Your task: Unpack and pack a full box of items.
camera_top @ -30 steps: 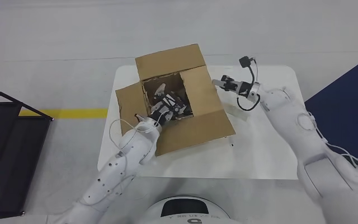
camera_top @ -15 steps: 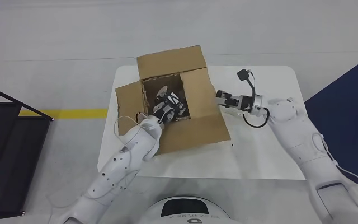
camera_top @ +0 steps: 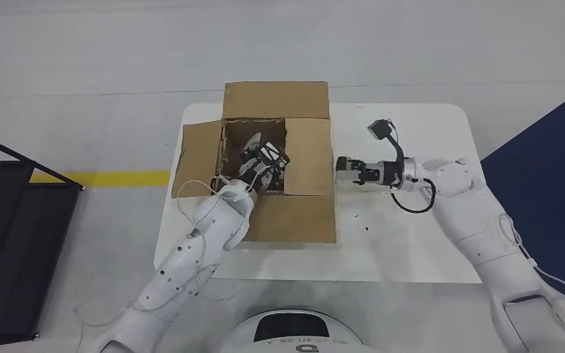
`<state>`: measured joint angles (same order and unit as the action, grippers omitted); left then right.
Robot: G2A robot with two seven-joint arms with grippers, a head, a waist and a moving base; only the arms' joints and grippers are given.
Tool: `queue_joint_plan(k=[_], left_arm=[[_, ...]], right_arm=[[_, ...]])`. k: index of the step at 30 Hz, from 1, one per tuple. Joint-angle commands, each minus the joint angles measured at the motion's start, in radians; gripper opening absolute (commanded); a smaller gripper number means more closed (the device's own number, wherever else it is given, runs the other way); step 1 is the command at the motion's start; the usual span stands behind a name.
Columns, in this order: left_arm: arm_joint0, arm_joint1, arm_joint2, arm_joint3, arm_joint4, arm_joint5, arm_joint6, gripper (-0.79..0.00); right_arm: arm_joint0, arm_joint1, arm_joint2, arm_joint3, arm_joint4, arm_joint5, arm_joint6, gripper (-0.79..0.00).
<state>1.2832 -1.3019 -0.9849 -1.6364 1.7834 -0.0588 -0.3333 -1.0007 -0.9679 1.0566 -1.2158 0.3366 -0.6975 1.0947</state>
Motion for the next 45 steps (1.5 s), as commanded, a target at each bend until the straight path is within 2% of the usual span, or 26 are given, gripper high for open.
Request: queue_joint_plan(k=[1,9,13,18,23,27,31,34,38,41,45], left_arm=[[-0.004,-0.006,0.011,-0.01,-0.016,0.015,0.007,0.0],[-0.025,-0.03,0.077,-0.134,-0.038,0.055,0.008,0.0],[-0.066,-0.047,0.137,-0.145,-0.013,0.056,-0.018,0.0],[-0.155,-0.088,0.234,-0.08,-0.019,0.097,-0.042,0.0],[-0.234,-0.142,0.337,0.059,-0.051,0.149,-0.069,0.0],[-0.256,-0.172,0.355,0.112,-0.099,0.213,-0.055,0.0],[-0.238,-0.172,0.293,0.082,-0.104,0.28,-0.022,0.0],[-0.19,-0.152,0.193,0.013,-0.096,0.304,0.005,0.0],[-0.093,-0.118,0.01,-0.1,-0.125,0.296,0.036,0.0],[-0.013,-0.094,-0.138,-0.162,-0.17,0.253,0.068,0.0],[0.069,-0.069,-0.319,-0.189,-0.246,0.173,0.121,0.0]], right_arm=[[-0.005,0.003,0.014,0.005,-0.002,-0.003,-0.007,0.0],[-0.053,0.03,0.119,0.01,-0.006,-0.078,-0.051,0.0],[-0.12,0.054,0.207,-0.005,0.012,-0.131,-0.103,0.0],[-0.207,0.082,0.315,-0.003,0.047,-0.176,-0.148,0.0],[-0.282,0.108,0.416,-0.022,0.087,-0.183,-0.155,0.0],[-0.308,0.123,0.478,-0.049,0.091,-0.159,-0.14,0.0],[-0.292,0.129,0.514,-0.07,0.024,-0.109,-0.184,0.0],[-0.275,0.128,0.528,-0.115,-0.132,-0.072,-0.289,0.0],[-0.247,0.118,0.494,-0.215,-0.249,-0.052,-0.38,0.0],[-0.176,0.108,0.434,-0.259,-0.336,0.026,-0.407,0.0],[-0.033,0.083,0.288,-0.275,-0.447,0.151,-0.405,0.0]])
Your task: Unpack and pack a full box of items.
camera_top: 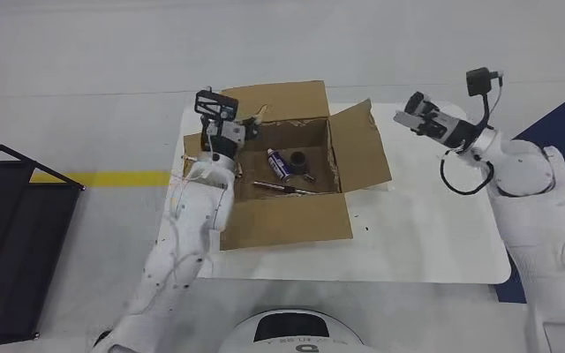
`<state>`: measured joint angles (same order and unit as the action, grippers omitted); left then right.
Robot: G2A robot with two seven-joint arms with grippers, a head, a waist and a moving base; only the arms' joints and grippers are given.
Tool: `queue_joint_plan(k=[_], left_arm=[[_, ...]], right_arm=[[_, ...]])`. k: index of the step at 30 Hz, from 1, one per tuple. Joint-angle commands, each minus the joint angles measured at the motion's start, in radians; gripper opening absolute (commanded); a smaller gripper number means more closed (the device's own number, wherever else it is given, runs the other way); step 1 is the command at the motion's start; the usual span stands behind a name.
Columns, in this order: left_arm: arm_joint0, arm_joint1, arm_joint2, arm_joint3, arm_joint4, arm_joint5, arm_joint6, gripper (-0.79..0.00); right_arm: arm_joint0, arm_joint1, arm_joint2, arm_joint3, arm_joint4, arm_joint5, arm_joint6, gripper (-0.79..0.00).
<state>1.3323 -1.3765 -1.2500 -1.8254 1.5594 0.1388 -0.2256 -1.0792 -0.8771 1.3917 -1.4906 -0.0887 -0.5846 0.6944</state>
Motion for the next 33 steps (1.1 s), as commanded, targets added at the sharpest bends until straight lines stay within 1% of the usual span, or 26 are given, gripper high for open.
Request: queue_joint_plan(k=[1,4,5,20,21,23,24,26,28,30,33], left_arm=[[0.03,0.01,-0.092,0.002,-0.04,-0.049,0.023,0.0],[0.031,0.024,-0.197,0.04,-0.085,-0.126,0.043,0.0],[0.03,0.025,-0.209,0.046,-0.089,-0.134,0.043,0.0],[0.03,0.025,-0.209,0.046,-0.089,-0.134,0.043,0.0],[0.03,0.025,-0.209,0.046,-0.089,-0.134,0.043,0.0],[0.029,0.025,-0.214,0.055,-0.094,-0.132,0.056,0.0],[0.024,0.025,-0.222,0.072,-0.111,-0.131,0.077,0.0],[0.015,0.021,-0.24,0.12,-0.215,-0.128,0.123,0.0],[0.015,0.018,-0.261,0.178,-0.341,-0.155,0.176,0.0],[0.025,0.017,-0.29,0.248,-0.418,-0.172,0.226,0.0],[0.042,0.017,-0.317,0.327,-0.502,-0.216,0.278,0.0]], right_arm=[[0.085,-0.018,-0.089,0.009,-0.029,0.062,-0.013,0.0],[0.203,-0.052,-0.211,0.052,-0.05,0.125,-0.05,0.0],[0.227,-0.06,-0.236,0.062,-0.053,0.137,-0.06,0.0],[0.225,-0.06,-0.239,0.058,-0.058,0.136,-0.058,0.0],[0.219,-0.06,-0.247,0.038,-0.076,0.136,-0.049,0.0],[0.222,-0.06,-0.274,-0.016,-0.136,0.111,0.006,0.0],[0.228,-0.062,-0.287,-0.025,-0.151,0.108,0.029,0.0],[0.243,-0.067,-0.321,-0.048,-0.178,0.104,0.073,0.0],[0.263,-0.073,-0.36,-0.052,-0.221,0.1,0.111,0.0],[0.281,-0.083,-0.405,-0.051,-0.284,0.115,0.123,0.0],[0.304,-0.099,-0.459,-0.03,-0.335,0.135,0.113,0.0]])
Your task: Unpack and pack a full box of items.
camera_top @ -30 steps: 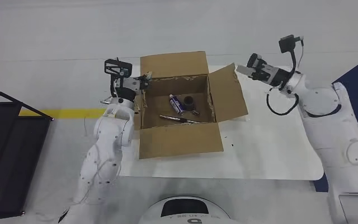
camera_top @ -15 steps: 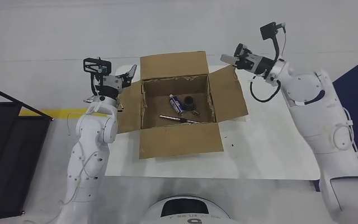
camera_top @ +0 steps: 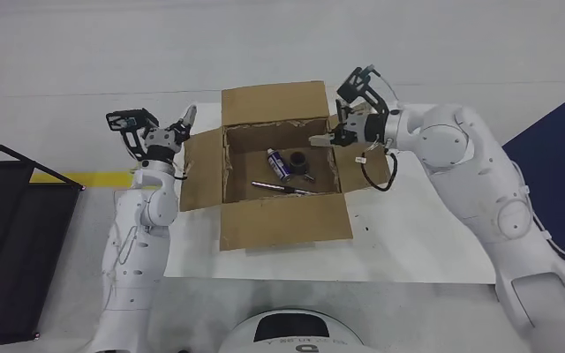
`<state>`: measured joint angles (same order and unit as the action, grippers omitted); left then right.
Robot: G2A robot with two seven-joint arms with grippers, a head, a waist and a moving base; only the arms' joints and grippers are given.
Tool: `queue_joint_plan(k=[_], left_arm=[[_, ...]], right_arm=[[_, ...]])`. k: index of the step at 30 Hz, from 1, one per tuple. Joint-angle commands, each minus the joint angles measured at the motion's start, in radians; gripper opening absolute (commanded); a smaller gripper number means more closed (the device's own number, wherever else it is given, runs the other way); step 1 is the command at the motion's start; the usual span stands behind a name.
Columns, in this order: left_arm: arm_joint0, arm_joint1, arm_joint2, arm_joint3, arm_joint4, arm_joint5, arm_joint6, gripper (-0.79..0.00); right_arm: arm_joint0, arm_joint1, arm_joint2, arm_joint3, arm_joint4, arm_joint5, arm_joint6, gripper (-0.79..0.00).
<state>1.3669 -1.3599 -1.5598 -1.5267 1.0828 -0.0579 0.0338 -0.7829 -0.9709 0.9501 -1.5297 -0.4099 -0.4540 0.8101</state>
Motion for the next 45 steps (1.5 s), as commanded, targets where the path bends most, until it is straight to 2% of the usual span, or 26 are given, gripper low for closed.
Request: queue_joint_plan(k=[1,5,12,15,18,26,28,29,31,33,36,38,40,44,45], left_arm=[[0.015,0.002,-0.014,0.047,-0.035,-0.038,0.035,0.0],[0.032,0.007,-0.042,0.1,-0.047,-0.062,0.074,0.0],[0.032,0.006,-0.047,0.101,-0.059,-0.054,0.078,0.0],[0.032,0.006,-0.047,0.101,-0.059,-0.054,0.078,0.0],[0.032,0.006,-0.047,0.101,-0.059,-0.054,0.078,0.0],[0.032,0.006,-0.047,0.101,-0.059,-0.054,0.078,0.0],[0.032,0.006,-0.047,0.101,-0.059,-0.054,0.078,0.0],[0.032,0.006,-0.047,0.101,-0.059,-0.054,0.078,0.0],[0.032,0.006,-0.047,0.101,-0.059,-0.054,0.078,0.0],[0.032,0.006,-0.047,0.101,-0.059,-0.054,0.078,0.0],[0.032,0.006,-0.047,0.101,-0.059,-0.054,0.078,0.0],[0.032,0.006,-0.047,0.101,-0.059,-0.054,0.078,0.0],[0.032,0.006,-0.047,0.101,-0.059,-0.054,0.078,0.0],[0.032,0.006,-0.047,0.101,-0.059,-0.054,0.078,0.0],[0.032,0.006,-0.047,0.101,-0.059,-0.054,0.078,0.0]], right_arm=[[0.018,-0.01,-0.034,0.022,-0.026,0.007,-0.006,0.0],[0.057,-0.028,-0.081,0.059,-0.083,0.023,-0.005,0.0],[0.057,-0.028,-0.081,0.059,-0.083,0.023,-0.005,0.0],[0.07,-0.041,-0.149,0.057,-0.13,0.033,0.089,0.0],[0.129,-0.08,-0.246,0.089,-0.146,0.037,0.132,0.0],[0.266,-0.201,-0.442,0.269,-0.185,0.098,0.125,0.0],[0.288,-0.229,-0.477,0.324,-0.194,0.105,0.127,-0.074],[0.298,-0.244,-0.494,0.352,-0.2,0.109,0.13,-0.077],[0.315,-0.272,-0.522,0.406,-0.2,0.11,0.127,-0.062],[0.331,-0.3,-0.551,0.456,-0.214,0.115,0.13,0.0],[0.349,-0.339,-0.586,0.527,-0.235,0.114,0.127,-0.003],[0.357,-0.363,-0.605,0.571,-0.252,0.113,0.122,-0.031],[0.365,-0.386,-0.622,0.613,-0.268,0.115,0.12,-0.111],[0.376,-0.429,-0.646,0.688,-0.291,0.098,0.101,-0.145],[0.378,-0.44,-0.653,0.707,-0.299,0.094,0.099,-0.209]])
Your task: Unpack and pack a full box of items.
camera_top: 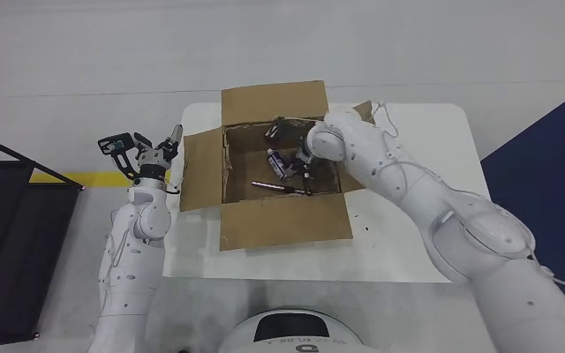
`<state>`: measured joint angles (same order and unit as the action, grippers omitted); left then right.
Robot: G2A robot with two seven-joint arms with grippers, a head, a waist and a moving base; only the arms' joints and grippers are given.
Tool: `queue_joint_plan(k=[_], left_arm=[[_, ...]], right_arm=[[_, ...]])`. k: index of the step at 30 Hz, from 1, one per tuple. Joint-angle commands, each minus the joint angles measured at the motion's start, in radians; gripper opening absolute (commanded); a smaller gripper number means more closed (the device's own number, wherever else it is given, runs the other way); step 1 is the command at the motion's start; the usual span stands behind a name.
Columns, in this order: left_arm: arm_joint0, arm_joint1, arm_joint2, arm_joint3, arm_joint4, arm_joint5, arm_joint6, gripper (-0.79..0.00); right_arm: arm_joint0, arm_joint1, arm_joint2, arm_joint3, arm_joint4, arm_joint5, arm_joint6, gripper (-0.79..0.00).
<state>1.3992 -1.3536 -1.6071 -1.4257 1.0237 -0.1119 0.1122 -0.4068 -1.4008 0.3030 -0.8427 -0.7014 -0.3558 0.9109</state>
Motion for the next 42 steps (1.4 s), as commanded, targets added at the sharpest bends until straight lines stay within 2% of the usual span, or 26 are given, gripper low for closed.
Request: queue_joint_plan(k=[1,2,4,6,8,9,10,11,16,20,24,27,30,32,34,36,38,42], left_arm=[[0.0,0.0,0.0,0.0,0.0,0.0,0.0,0.0],[0.0,0.0,0.0,0.0,0.0,0.0,0.0,0.0],[0.0,0.0,0.0,0.0,0.0,0.0,0.0,0.0],[0.0,0.0,0.0,0.0,0.0,0.0,0.0,0.0],[0.0,0.0,0.0,0.0,0.0,0.0,0.0,0.0],[0.0,0.0,0.0,0.0,0.0,0.0,0.0,0.0],[0.0,0.0,0.0,0.0,0.0,0.0,0.0,0.0],[0.0,0.0,0.0,0.0,0.0,0.0,0.0,0.0],[0.0,0.0,0.0,0.0,0.0,0.0,0.0,0.0],[0.0,0.0,0.0,0.0,0.0,0.0,0.0,0.0],[0.0,0.0,0.0,0.0,0.0,0.0,0.0,0.0],[0.0,0.0,0.0,0.0,0.0,0.0,0.0,0.0],[0.0,0.0,0.0,0.0,0.0,0.0,0.0,0.0],[0.0,0.0,0.0,0.0,0.0,0.0,0.0,0.0],[0.0,0.0,0.0,0.0,0.0,0.0,0.0,0.0],[0.0,0.0,0.0,0.0,0.0,0.0,0.0,0.0],[0.0,0.0,0.0,0.0,0.0,0.0,0.0,0.0],[0.0,0.0,0.0,0.0,0.0,0.0,0.0,0.0]], right_arm=[[0.004,-0.02,-0.013,0.038,-0.016,-0.006,-0.003,-0.228],[0.005,-0.031,-0.02,0.057,-0.026,-0.004,-0.002,-0.265],[0.007,-0.052,-0.031,0.089,-0.039,-0.005,-0.001,-0.394],[0.01,-0.073,-0.039,0.12,-0.049,-0.008,0.001,-0.422],[0.014,-0.092,-0.043,0.148,-0.053,-0.015,0.001,-0.505],[0.015,-0.1,-0.045,0.161,-0.054,-0.022,-0.001,-0.566],[0.017,-0.107,-0.043,0.173,-0.051,-0.03,-0.006,-0.693],[0.021,-0.113,-0.041,0.184,-0.047,-0.04,-0.01,-0.77],[0.045,-0.119,-0.007,0.201,-0.032,-0.078,-0.052,-0.785],[0.06,-0.087,0.047,0.157,-0.03,-0.096,-0.117,-0.785],[0.053,-0.012,0.145,0.027,-0.046,-0.087,-0.164,-0.785],[-0.002,0.077,0.273,-0.172,-0.093,-0.029,-0.165,-0.785],[-0.172,0.186,0.476,-0.492,-0.158,0.035,-0.127,-0.785],[-0.341,0.253,0.649,-0.743,-0.216,0.075,-0.074,-0.785],[-0.521,0.301,0.818,-0.966,-0.259,0.112,-0.02,-0.785],[-0.682,0.331,0.971,-1.127,-0.295,0.15,0.004,-0.785],[-0.815,0.348,1.1,-1.23,-0.3,0.172,0.001,-0.785],[-1.016,0.361,1.302,-1.323,-0.301,0.234,-0.018,-0.785]])
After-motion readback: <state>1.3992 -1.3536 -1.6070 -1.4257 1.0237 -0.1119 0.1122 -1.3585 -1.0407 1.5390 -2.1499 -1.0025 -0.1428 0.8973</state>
